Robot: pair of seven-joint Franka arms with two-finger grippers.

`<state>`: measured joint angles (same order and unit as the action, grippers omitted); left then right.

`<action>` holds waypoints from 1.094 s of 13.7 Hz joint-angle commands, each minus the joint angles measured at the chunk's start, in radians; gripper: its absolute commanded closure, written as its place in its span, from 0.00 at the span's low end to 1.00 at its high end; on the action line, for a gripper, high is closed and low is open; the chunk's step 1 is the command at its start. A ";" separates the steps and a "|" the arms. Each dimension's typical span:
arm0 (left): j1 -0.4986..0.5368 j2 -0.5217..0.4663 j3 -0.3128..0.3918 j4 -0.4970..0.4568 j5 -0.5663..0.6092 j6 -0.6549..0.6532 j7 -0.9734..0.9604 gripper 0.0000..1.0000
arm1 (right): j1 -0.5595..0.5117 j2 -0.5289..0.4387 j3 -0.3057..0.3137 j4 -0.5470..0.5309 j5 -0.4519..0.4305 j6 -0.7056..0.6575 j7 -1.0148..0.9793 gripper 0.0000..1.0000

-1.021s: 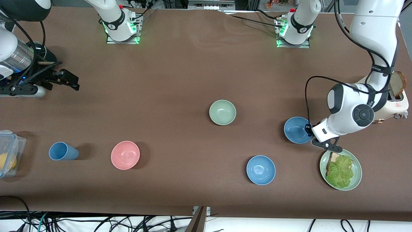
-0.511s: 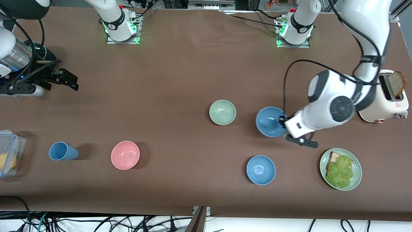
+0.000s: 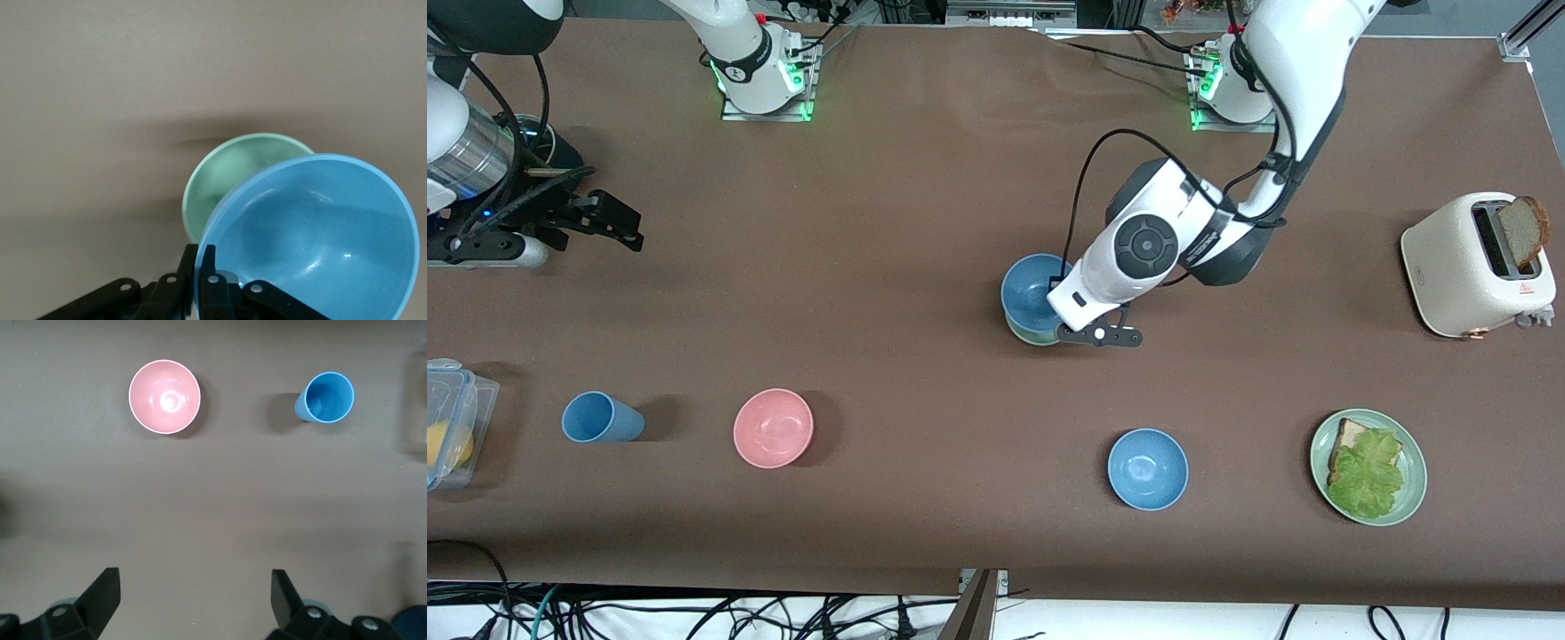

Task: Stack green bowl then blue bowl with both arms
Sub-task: 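Carry the blue bowl with the left gripper onto the green bowl, then open the left gripper to release the blue bowl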

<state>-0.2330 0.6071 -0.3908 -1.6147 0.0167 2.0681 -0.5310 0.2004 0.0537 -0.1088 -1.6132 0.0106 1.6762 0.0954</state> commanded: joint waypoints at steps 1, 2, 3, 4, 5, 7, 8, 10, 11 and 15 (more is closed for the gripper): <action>-0.009 0.046 0.015 0.042 -0.001 0.009 -0.006 1.00 | 0.001 0.009 0.004 0.029 -0.003 -0.030 -0.014 0.00; -0.009 0.051 0.015 0.038 -0.001 0.009 -0.006 1.00 | 0.001 0.009 0.003 0.029 -0.003 -0.030 -0.016 0.00; -0.017 0.062 0.015 0.036 -0.001 0.009 -0.006 1.00 | 0.001 0.009 0.003 0.029 -0.003 -0.030 -0.016 0.00; -0.020 0.071 0.016 0.036 0.000 0.009 -0.006 1.00 | 0.001 0.009 0.003 0.029 -0.001 -0.030 -0.016 0.00; -0.022 0.074 0.015 0.038 -0.001 0.009 -0.007 1.00 | 0.001 0.009 0.003 0.029 -0.003 -0.030 -0.016 0.00; -0.016 0.079 0.015 0.038 -0.001 0.007 -0.043 0.00 | 0.001 0.009 0.003 0.029 -0.001 -0.030 -0.016 0.00; -0.009 0.077 0.015 0.039 -0.001 0.007 -0.041 0.00 | 0.001 0.009 0.003 0.029 -0.001 -0.030 -0.016 0.00; -0.008 0.063 0.015 0.042 -0.001 -0.002 -0.050 0.00 | 0.001 0.009 0.003 0.029 -0.001 -0.030 -0.016 0.00; 0.000 0.034 0.015 0.042 -0.001 -0.016 -0.044 0.00 | 0.001 0.009 0.003 0.029 -0.003 -0.030 -0.016 0.00; 0.111 -0.136 0.018 0.045 0.002 -0.141 -0.038 0.00 | 0.001 0.009 0.003 0.029 -0.001 -0.030 -0.016 0.00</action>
<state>-0.1807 0.5867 -0.3728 -1.5468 0.0170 2.0005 -0.5669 0.2009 0.0569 -0.1076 -1.6089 0.0106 1.6685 0.0953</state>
